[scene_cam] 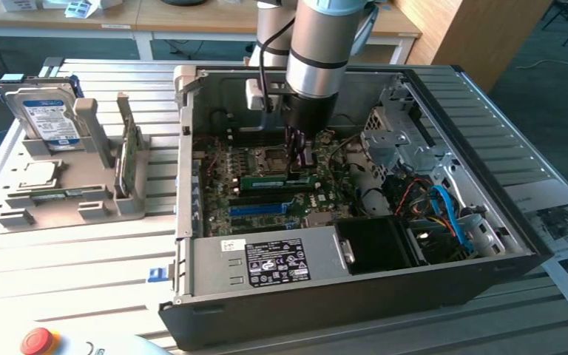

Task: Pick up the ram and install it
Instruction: 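Insert the ram into the slot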

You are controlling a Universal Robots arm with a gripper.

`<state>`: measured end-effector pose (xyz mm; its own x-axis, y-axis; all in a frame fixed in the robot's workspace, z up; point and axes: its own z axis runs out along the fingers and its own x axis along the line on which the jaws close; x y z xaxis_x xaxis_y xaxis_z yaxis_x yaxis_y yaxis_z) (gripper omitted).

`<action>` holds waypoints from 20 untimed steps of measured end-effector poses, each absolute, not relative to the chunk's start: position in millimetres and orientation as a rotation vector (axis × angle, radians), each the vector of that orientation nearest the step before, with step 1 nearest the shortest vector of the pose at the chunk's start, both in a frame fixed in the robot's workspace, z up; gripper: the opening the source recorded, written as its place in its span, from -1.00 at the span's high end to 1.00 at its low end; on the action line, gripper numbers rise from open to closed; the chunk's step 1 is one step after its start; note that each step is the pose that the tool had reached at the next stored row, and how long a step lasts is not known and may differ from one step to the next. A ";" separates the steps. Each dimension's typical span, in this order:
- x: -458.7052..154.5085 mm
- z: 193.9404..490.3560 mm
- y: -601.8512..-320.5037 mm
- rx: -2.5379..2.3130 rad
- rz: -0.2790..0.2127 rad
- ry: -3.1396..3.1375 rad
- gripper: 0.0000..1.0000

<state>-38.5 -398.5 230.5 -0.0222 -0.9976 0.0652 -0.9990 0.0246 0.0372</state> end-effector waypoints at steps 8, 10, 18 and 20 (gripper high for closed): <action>-38.5 230.5 -398.6 2.151 0.029 -2.189 0.77; -38.5 230.5 -398.6 2.152 0.029 -2.188 0.77; -38.5 228.9 -398.6 2.152 0.030 -2.188 0.77; -38.5 228.2 -398.6 2.152 0.030 -2.188 0.77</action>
<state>-38.5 -398.6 228.2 -0.0153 -0.9977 0.0653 -0.9991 0.0178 0.0373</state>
